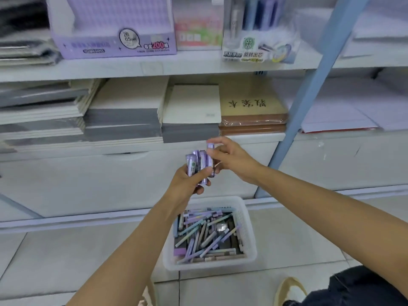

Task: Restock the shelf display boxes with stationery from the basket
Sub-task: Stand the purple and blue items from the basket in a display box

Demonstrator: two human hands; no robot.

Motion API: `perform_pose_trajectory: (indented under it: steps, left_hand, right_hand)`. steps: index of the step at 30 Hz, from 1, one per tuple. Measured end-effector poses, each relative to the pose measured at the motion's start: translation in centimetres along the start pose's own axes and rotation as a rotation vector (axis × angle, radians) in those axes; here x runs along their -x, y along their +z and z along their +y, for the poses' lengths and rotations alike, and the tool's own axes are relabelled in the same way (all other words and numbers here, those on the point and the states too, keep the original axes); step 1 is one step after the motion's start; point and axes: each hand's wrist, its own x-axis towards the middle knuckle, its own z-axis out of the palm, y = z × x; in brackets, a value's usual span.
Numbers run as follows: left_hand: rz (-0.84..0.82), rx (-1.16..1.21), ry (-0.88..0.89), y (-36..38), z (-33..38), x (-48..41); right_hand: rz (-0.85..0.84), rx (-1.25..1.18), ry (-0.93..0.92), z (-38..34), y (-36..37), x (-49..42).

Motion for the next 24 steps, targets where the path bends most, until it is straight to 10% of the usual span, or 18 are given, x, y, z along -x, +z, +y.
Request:
perform_pose_trajectory:
  steps: [24]
  left_hand:
    - [0.043,0.189,0.425,6.1,18.2,5.5]
  right_hand:
    - [-0.046,-0.083,-0.349,-14.9,-2.7,5.8]
